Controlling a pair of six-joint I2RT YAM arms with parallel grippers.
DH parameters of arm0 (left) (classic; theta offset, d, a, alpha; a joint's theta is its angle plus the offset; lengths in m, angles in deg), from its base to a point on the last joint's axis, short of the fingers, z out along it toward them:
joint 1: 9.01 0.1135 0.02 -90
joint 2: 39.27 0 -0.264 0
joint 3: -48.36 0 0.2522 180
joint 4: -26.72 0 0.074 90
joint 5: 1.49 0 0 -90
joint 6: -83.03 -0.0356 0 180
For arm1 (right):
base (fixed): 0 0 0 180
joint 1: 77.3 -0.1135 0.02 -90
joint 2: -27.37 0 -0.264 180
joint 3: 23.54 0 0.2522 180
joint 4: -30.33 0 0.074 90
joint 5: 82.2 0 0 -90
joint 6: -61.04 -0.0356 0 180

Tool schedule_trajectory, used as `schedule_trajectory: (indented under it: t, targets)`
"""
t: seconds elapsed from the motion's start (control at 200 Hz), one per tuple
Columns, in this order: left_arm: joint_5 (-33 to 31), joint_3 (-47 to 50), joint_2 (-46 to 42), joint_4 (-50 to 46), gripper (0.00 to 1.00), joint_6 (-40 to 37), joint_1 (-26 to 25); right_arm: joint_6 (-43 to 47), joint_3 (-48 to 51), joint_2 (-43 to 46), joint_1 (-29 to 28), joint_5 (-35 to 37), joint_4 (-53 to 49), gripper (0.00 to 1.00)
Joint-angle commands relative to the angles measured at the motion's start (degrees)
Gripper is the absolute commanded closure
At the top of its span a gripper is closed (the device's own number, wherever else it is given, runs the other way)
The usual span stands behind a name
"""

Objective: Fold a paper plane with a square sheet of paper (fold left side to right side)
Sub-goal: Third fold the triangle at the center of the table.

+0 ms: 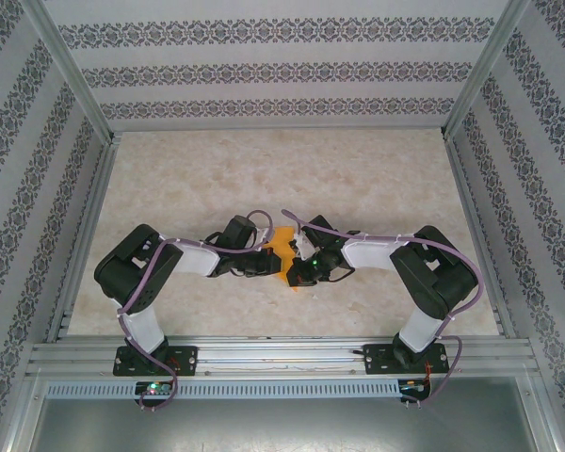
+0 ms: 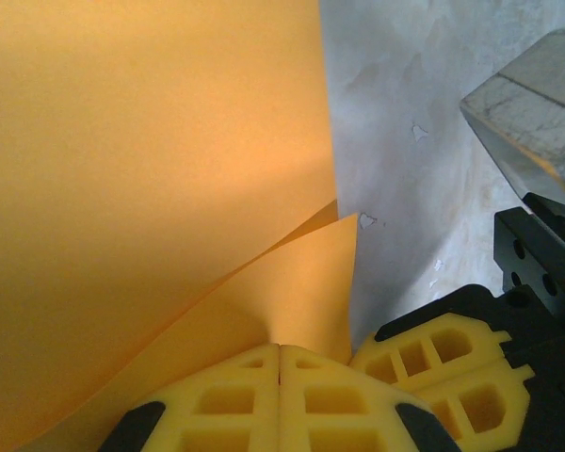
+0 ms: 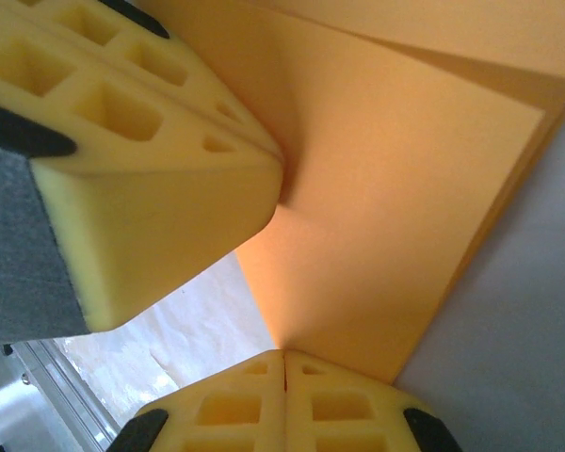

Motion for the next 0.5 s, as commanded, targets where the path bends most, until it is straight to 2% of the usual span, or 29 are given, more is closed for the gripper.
schedule_trajectory:
  t: [0.0, 0.275, 0.495]
  targets:
    - [-2.7, -0.8, 1.6, -3.9, 0.95, -0.9, 1.7, 0.6, 2.6, -3.3, 0.7, 7.6, -6.6, 1.00]
    - [-5.0, 0.0, 0.2, -7.1, 0.95, -5.4, 4.8, 0.7, 2.6, -3.4, 0.7, 7.4, -6.8, 1.00]
    - [-6.1, 0.7, -0.1, -6.7, 0.95, -9.1, 9.5, 0.8, 2.3, -3.8, 0.7, 7.1, -6.9, 1.00]
